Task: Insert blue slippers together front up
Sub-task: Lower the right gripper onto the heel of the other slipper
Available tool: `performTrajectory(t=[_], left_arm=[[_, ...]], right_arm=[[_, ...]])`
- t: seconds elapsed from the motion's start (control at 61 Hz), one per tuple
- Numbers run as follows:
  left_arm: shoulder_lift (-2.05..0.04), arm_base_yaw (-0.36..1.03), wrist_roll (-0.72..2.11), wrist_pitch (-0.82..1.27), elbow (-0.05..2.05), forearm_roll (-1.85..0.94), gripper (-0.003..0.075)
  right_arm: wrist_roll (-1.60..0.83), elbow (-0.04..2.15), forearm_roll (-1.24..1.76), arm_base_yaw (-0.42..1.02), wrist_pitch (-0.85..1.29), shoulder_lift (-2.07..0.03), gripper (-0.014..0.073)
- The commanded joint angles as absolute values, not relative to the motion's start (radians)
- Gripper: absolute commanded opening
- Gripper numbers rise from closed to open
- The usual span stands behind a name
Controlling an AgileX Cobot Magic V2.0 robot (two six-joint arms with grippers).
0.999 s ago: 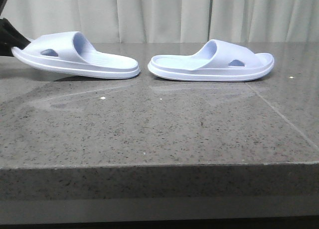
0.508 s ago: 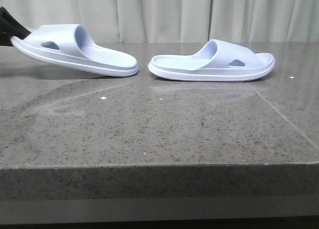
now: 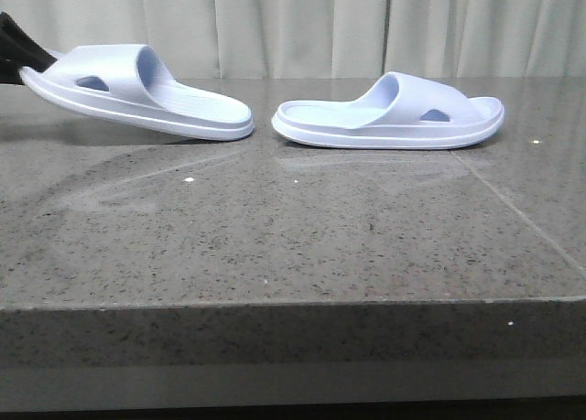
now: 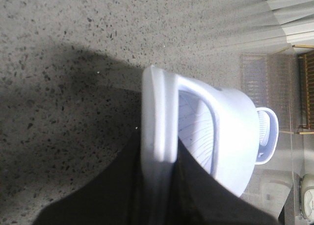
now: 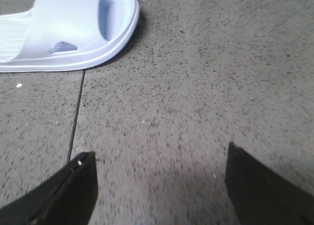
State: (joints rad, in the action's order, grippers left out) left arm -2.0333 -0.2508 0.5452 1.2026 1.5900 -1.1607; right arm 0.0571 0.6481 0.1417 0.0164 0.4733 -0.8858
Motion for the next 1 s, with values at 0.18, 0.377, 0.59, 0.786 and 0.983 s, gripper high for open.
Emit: performTrajectory(t=[0.18, 0.377, 0.59, 0.786, 0.983], left_arm=[[-1.967, -0.253, 0.538, 1.269, 1.613, -1.229, -0.002], [-1.967, -0.253, 0.538, 1.269, 1.613, -1.229, -0.002], [-1.967, -0.253, 0.538, 1.269, 1.613, -1.229, -0.002], [-1.967, -0.253, 0.538, 1.269, 1.613, -1.229, -0.002], [-1.967, -0.253, 0.538, 1.269, 1.613, -1.229, -0.002]], right_arm=[[0.052, 0.983, 0.221, 0.011, 0.548, -1.285, 0.0563], [0.025, 1.177, 0.279, 0.01, 0.613, -1.493, 0.0563], [-0.038, 1.302, 0.394, 0.008, 0.615, -1.625, 0.0563], [-0.045, 1.382, 0.41, -0.025, 0.626, -1.685, 0.0563], [-0.1, 1.414, 0.512, -0.102, 0.649, -1.72, 0.0563]])
